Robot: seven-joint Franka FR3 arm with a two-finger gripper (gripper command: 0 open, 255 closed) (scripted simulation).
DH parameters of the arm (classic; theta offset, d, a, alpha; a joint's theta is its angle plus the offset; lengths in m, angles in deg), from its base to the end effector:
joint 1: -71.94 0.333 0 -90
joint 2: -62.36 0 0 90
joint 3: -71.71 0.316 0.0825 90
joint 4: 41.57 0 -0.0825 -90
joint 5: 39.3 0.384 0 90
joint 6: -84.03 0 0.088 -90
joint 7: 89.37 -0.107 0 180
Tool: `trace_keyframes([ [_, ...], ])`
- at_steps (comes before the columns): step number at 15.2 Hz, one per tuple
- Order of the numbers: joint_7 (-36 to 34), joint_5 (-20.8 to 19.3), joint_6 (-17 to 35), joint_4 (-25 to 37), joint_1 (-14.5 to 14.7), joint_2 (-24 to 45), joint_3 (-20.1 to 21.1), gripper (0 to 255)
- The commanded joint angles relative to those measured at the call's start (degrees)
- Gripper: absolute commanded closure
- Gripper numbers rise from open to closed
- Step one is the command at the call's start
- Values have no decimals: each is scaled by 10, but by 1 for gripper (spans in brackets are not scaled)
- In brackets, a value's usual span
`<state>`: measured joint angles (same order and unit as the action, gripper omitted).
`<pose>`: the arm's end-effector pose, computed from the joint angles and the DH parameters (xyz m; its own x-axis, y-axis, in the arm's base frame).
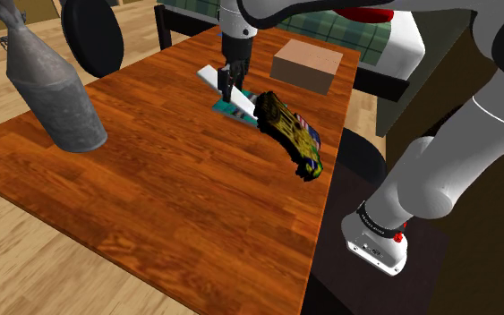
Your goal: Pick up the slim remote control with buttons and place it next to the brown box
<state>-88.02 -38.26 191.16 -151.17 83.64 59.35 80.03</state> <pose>0.5125 0.1896 0.5159 0.9332 0.3593 0.0091 0.3593 -0.9332 -0.0096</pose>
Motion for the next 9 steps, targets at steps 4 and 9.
trace_keyframes([
  [4, 63, 4, 3, -60, -27, -56, -34, 255],
  [9, 127, -1, 4, -110, -54, -104, -73, 255],
])
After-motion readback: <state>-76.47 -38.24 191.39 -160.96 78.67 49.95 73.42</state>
